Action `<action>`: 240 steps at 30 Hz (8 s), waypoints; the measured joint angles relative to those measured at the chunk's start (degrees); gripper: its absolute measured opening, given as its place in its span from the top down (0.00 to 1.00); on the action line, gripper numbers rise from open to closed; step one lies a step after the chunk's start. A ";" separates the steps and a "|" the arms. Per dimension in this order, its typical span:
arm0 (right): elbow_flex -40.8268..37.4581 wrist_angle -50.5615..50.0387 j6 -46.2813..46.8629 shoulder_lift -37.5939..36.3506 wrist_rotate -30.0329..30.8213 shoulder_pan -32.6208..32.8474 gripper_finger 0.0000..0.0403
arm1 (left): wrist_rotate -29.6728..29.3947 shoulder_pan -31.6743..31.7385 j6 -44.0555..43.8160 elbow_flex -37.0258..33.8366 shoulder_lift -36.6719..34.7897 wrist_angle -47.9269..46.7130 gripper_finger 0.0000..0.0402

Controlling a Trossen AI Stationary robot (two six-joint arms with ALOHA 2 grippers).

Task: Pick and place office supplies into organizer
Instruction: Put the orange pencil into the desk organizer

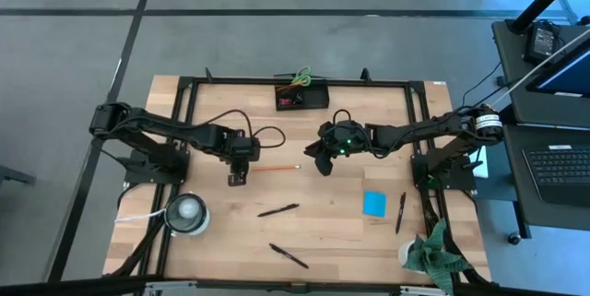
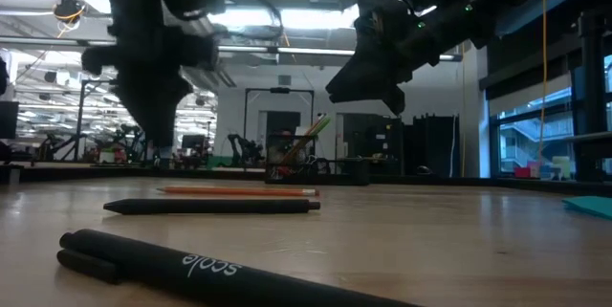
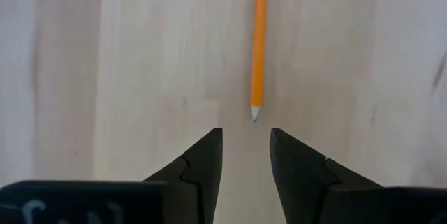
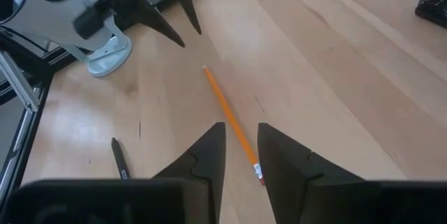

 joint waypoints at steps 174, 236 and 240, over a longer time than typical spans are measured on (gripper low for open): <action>8.45 -8.53 -22.39 19.54 0.64 3.30 0.94 | 4.09 -1.70 -9.14 -9.09 3.06 12.98 0.79; 90.16 -93.09 -58.81 36.65 20.11 -26.32 0.95 | -8.32 -0.61 -13.62 -8.41 1.90 16.09 0.74; 90.16 -92.36 -62.24 36.65 20.09 -25.62 0.95 | -8.35 -0.61 -13.62 -8.41 1.90 16.08 0.74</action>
